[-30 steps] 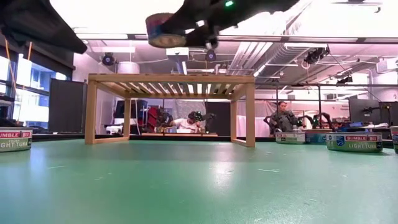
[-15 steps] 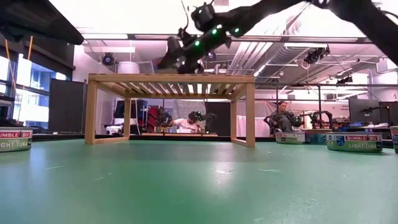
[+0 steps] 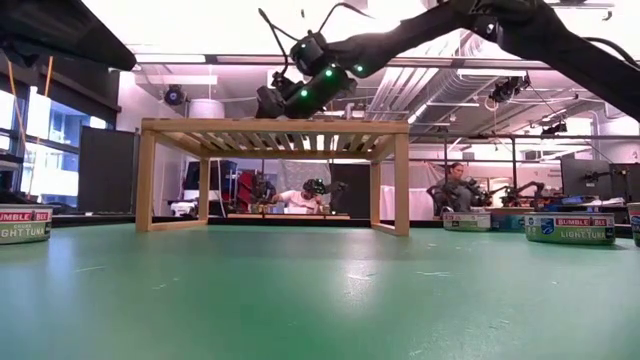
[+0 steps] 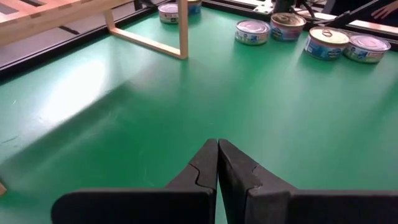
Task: Stack canned seafood by type on shelf
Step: Put the blue pink tuna can on the shelf
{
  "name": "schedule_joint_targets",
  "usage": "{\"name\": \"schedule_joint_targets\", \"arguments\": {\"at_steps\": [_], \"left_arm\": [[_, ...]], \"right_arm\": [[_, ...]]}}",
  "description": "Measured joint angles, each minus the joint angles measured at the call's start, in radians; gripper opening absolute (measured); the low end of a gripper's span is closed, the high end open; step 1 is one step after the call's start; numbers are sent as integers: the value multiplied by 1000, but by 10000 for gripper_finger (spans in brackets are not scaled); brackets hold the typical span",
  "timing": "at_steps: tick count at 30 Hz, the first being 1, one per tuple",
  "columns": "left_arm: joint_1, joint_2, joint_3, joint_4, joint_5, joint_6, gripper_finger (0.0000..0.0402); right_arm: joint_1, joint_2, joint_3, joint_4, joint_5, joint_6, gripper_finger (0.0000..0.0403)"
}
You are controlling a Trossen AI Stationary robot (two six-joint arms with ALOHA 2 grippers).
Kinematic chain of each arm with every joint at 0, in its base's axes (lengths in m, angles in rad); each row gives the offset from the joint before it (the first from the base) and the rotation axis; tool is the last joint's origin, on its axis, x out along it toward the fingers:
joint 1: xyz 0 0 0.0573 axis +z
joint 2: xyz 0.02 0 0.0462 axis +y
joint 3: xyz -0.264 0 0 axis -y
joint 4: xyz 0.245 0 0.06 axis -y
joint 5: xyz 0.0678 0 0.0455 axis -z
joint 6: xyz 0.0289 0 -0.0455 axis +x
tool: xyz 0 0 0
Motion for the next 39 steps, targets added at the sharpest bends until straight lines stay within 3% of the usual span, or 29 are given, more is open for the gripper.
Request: {"name": "schedule_joint_targets", "arguments": {"at_steps": [15,24,30,34,39], "left_arm": [[45,-8,36,9,0,19,0],[241,-129,136,14,-3,430,0],[377,-206,138,21,31,575,0],[519,-256,138,70,103,732,0],[779,-291,138,189,299,987,0]], "right_arm": [[3,-6,1,-37,4,-47,396],[0,-46,0,-79,12,-21,396],[-2,-78,0,-174,30,-36,397],[1,-127,0,-264,88,-93,397],[32,-227,0,-406,185,-170,397]]}}
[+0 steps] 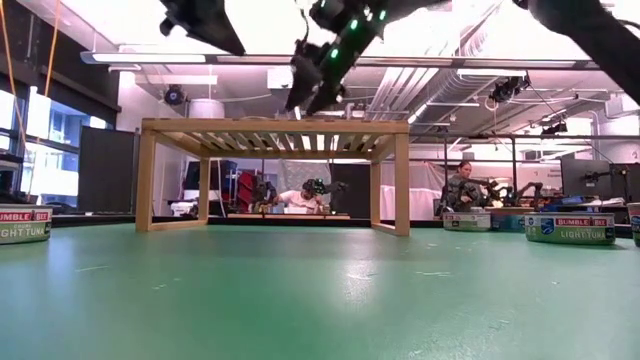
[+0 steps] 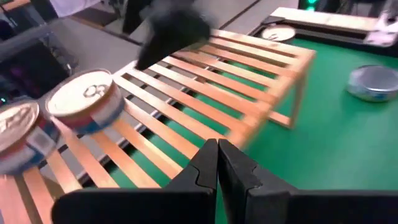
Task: Stack canned seafood by type on shelf
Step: Put the blue pink tuna can on the shelf
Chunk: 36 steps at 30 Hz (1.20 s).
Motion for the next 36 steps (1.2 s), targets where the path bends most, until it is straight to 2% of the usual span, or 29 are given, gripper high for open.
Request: {"name": "schedule_joint_targets", "arguments": {"at_steps": [7,11,14,17,22,27,31,36], "left_arm": [[387,-1,3,130,415,236,0],[525,21,87,97,574,279,0],[595,74,184,24,644,313,0],[643,150,277,-54,699,348,0],[691,278,392,-164,716,402,0],[735,365,447,-214,702,395,0],[750,403,448,-214,651,393,0],[778,438,451,-190,634,396,0]], "right_arm": [[110,-130,0,-316,69,-8,397],[194,-166,-8,-473,146,46,397],[262,-225,-125,-455,188,79,397],[334,-325,-336,-348,206,137,397],[477,-515,-690,-99,266,297,397],[635,-641,-946,139,371,485,397],[734,-676,-1062,262,435,560,397],[807,-679,-1102,286,499,620,397]]}}
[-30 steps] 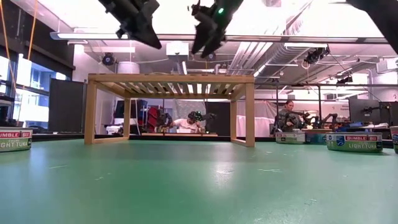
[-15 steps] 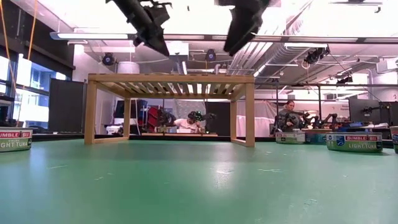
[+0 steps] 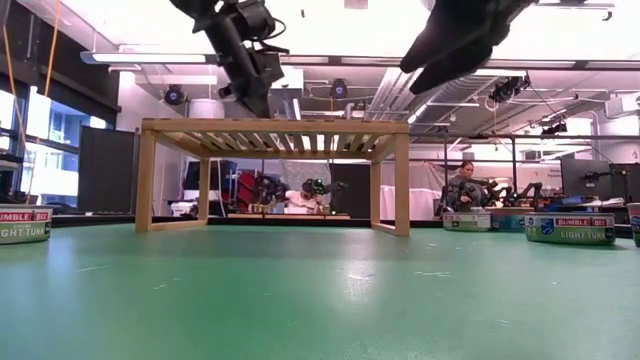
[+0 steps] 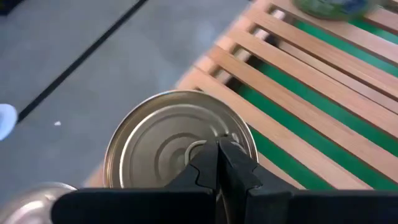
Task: Stack canned seafood by type on shelf
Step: Put the blue pink tuna can on the shelf
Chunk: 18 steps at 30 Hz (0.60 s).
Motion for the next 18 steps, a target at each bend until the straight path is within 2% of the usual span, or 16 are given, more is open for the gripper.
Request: {"name": "schedule_joint_targets", "arguments": {"at_steps": [6,18], "left_arm": [[11,32,2,47,-10,12,0],[6,5,-4,41,-14,-3,0]], "right_arm": [[35,0,7,6,46,2,397],[35,0,7,3,36,2,397]]}}
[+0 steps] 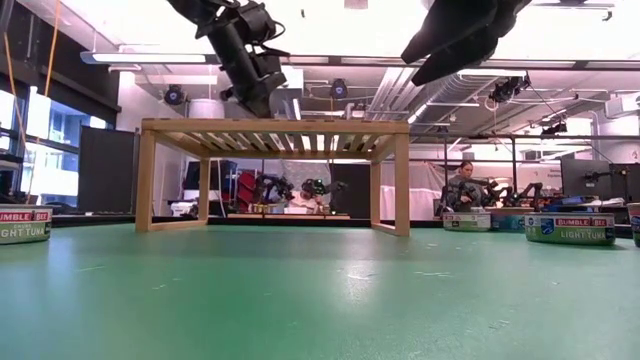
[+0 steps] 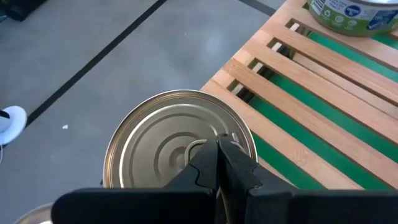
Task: Stack canned seafood by type on shelf
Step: Put the blue pink tuna can on the shelf, then adjust the left blue pink tuna can on the shelf
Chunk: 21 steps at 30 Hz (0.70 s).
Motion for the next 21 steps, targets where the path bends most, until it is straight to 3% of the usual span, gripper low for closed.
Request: {"name": "schedule_joint_targets", "arguments": {"at_steps": [10,16,21], "left_arm": [[-7,-21,-3,-19,-56,14,0],[-7,-105,-2,-22,-110,2,0],[61,-150,-1,-96,-147,-36,0]], "right_arm": [[21,0,0,0,-1,0,397],[37,0,0,2,12,1,397],[37,0,0,3,18,2,397]]}}
